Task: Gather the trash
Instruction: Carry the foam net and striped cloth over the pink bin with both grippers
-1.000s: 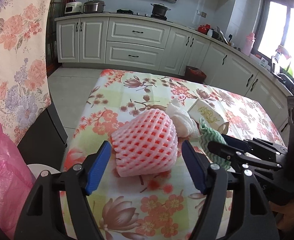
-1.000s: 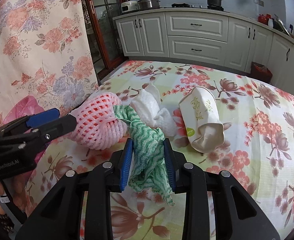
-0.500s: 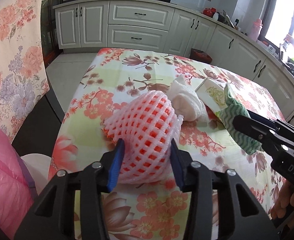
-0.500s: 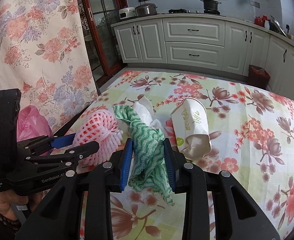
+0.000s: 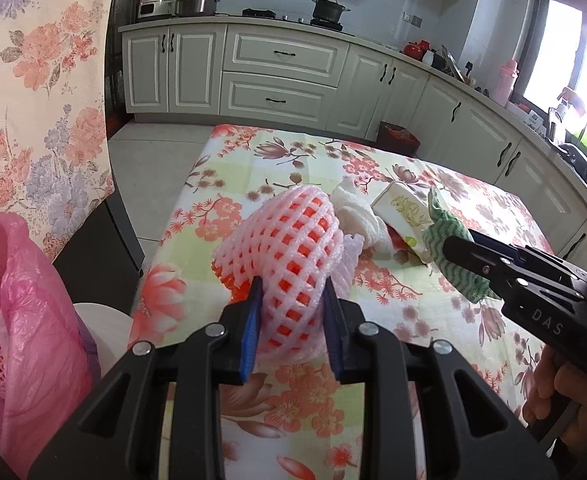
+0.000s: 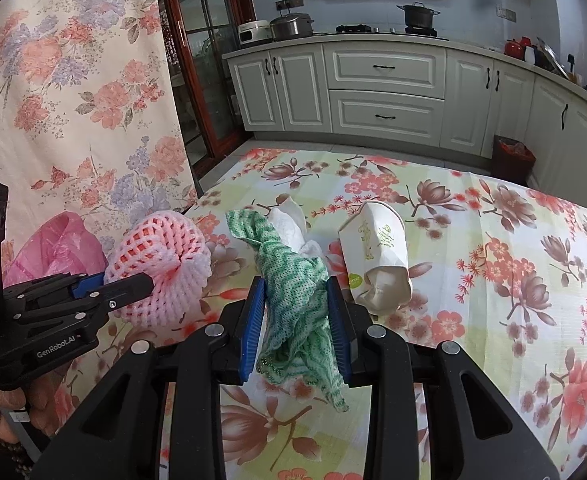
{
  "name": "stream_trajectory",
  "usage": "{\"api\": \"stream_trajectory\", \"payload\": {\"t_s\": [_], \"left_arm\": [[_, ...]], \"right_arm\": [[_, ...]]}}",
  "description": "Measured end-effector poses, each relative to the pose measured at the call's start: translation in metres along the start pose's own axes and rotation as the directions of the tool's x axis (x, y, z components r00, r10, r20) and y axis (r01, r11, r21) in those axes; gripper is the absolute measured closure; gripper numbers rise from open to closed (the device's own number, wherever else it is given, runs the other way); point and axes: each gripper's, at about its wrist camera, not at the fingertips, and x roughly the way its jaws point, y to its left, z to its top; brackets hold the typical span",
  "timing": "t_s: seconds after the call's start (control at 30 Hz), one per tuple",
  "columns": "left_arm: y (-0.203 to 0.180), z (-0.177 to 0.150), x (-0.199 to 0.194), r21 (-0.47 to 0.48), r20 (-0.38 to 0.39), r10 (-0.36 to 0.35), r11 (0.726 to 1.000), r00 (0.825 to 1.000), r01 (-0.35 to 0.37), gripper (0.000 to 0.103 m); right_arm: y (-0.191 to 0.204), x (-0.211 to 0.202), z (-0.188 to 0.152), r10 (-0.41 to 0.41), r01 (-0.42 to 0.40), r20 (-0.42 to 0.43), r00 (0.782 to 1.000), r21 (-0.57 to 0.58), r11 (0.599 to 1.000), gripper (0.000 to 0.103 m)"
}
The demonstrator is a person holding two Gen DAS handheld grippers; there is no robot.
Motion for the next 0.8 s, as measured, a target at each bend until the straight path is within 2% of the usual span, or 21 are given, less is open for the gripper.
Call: {"api": "stream_trajectory", "payload": {"t_s": [0.33, 0.8], "left_arm": [[0.008, -0.001, -0.051, -0.013, 0.072, 0.029, 1.0, 0.997, -0.028, 0.076], [0.042, 0.002, -0.112, -0.073, 0.176, 0.108, 0.993, 0.978, -0.096, 0.076]], "right_arm": [[0.015, -0.023, 0.005, 0.007, -0.006, 0.038, 0.999, -0.022, 1.0, 0.073], [0.047, -0.05, 0.019, 0.022, -0.015, 0.093, 0.995, -0.07, 0.997, 0.073]]}}
